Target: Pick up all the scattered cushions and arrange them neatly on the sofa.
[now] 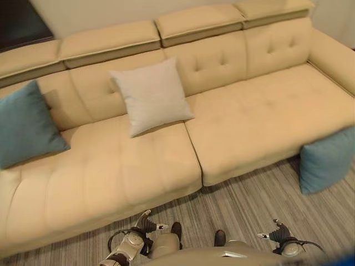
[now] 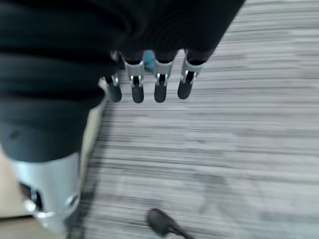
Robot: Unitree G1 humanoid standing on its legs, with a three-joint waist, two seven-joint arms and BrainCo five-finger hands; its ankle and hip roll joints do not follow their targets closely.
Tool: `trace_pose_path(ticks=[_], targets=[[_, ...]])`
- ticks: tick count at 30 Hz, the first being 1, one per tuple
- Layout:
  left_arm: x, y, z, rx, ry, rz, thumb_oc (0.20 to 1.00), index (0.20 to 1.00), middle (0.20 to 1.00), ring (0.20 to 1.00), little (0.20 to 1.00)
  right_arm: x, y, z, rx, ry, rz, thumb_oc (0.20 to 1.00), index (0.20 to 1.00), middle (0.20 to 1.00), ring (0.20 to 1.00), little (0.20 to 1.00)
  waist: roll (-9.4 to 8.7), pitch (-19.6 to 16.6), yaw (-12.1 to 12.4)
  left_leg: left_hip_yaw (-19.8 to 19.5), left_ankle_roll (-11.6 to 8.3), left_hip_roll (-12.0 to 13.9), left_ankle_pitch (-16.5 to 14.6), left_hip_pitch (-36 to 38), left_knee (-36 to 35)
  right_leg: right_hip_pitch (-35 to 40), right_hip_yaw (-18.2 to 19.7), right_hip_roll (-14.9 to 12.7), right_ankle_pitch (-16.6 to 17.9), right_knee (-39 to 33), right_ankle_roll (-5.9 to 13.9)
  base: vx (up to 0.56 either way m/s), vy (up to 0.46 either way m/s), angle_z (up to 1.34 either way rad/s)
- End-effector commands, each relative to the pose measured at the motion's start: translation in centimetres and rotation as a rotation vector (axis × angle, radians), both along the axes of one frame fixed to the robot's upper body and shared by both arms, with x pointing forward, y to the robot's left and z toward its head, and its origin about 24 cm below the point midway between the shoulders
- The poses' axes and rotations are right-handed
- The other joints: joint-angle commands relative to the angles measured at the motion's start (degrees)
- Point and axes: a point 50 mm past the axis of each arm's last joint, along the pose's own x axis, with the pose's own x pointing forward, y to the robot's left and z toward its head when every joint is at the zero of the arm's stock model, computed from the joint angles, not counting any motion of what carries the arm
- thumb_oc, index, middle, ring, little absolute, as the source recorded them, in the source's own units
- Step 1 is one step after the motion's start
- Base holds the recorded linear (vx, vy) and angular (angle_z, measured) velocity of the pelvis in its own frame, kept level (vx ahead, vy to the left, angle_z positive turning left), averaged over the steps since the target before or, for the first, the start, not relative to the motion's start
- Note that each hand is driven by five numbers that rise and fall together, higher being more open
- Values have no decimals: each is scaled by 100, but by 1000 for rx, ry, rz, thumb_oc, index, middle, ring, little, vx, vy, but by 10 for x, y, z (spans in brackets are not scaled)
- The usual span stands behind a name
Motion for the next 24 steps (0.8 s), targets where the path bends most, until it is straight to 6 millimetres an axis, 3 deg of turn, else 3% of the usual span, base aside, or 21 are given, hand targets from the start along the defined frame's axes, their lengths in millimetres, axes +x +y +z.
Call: trace_pose_path(ticks=[1, 8, 9, 10, 11, 12, 16, 24], targets=[[19, -11, 6, -11, -73, -30, 1000, 1000, 1000, 1000, 1000, 24, 5, 8, 1, -101, 22, 1000, 1000, 1000, 1000, 1000, -77, 164, 108, -119, 207, -278, -1096, -260, 637, -66, -62, -339, 200, -253, 727, -50, 193, -95], [29, -7, 10, 34, -98, -49, 1000, 1000, 1000, 1000, 1000, 40, 14, 13, 30, -159, -7, 1000, 1000, 1000, 1000, 1000, -42, 405, -124, 314, 429, -315, -895, -194, 82, -972, 426, -531, 661, 152, 1144, -146, 205, -78], [32, -1, 12, 50, -105, -31, 1000, 1000, 1000, 1000, 1000, 40, 16, 12, 37, -162, -8, 1000, 1000, 1000, 1000, 1000, -54, 467, -112, 405, 467, -290, -843, -250, 83, -1029, 366, -512, 613, 232, 1128, -283, 96, -67], [34, 5, 13, 70, -105, -18, 1000, 1000, 1000, 1000, 1000, 36, 21, 9, 45, -143, 5, 1000, 1000, 1000, 1000, 1000, -20, 480, -17, 679, 494, -193, -767, -338, 27, -1017, -283, -623, 453, 399, 975, -211, 77, -50], [34, 5, 13, 70, -105, -18, 1000, 1000, 1000, 1000, 1000, 36, 21, 9, 45, -143, 5, 1000, 1000, 1000, 1000, 1000, -18, 488, -24, 672, 493, -193, -771, -327, 27, -1008, -290, -624, 441, 409, 975, -195, 91, -108], [32, 7, 13, 70, -102, -10, 1000, 1000, 1000, 1000, 1000, 29, 25, 5, 52, -120, 19, 1000, 1000, 1000, 1000, 1000, 18, 419, 71, 898, 498, -124, -676, -325, -100, -878, -893, -683, 235, 648, 845, -103, 46, -144], [21, 9, 9, 62, -72, 4, 1000, 1000, 1000, 1000, 1000, 24, 26, 3, 49, -91, 47, 1000, 1000, 1000, 1000, 1000, -22, 301, 280, 1399, 435, -20, -580, -286, -158, -442, -1666, -744, 12, 559, 836, -100, -39, -94], [17, -5, 5, 25, -53, -17, 1000, 1000, 1000, 1000, 1000, 29, 16, 7, 16, -97, 87, 1000, 1000, 1000, 1000, 1000, -2, 278, 310, 1506, 308, 172, -691, -283, 329, -55, -1279, -447, 122, -301, 737, -6, -123, -49]])
